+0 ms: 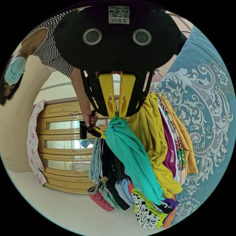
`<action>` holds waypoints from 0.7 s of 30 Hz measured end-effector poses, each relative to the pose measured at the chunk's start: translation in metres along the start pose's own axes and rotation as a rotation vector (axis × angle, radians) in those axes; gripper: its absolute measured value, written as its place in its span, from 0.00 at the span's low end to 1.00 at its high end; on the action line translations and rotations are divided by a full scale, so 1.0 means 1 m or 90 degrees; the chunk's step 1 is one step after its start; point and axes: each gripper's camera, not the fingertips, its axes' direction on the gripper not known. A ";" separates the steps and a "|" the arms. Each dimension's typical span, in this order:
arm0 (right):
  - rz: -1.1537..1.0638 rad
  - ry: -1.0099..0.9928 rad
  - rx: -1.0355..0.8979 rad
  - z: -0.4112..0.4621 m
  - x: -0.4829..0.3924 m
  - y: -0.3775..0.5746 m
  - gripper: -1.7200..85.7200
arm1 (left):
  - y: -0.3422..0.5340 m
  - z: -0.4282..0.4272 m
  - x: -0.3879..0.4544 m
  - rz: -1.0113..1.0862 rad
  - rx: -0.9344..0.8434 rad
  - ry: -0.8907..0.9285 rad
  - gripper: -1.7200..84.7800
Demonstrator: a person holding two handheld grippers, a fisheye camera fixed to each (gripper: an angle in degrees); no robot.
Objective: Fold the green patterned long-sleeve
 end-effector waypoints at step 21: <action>0.126 0.049 0.069 0.024 0.045 0.034 0.04 | -0.051 0.134 -0.023 -0.018 -0.058 -0.066 0.06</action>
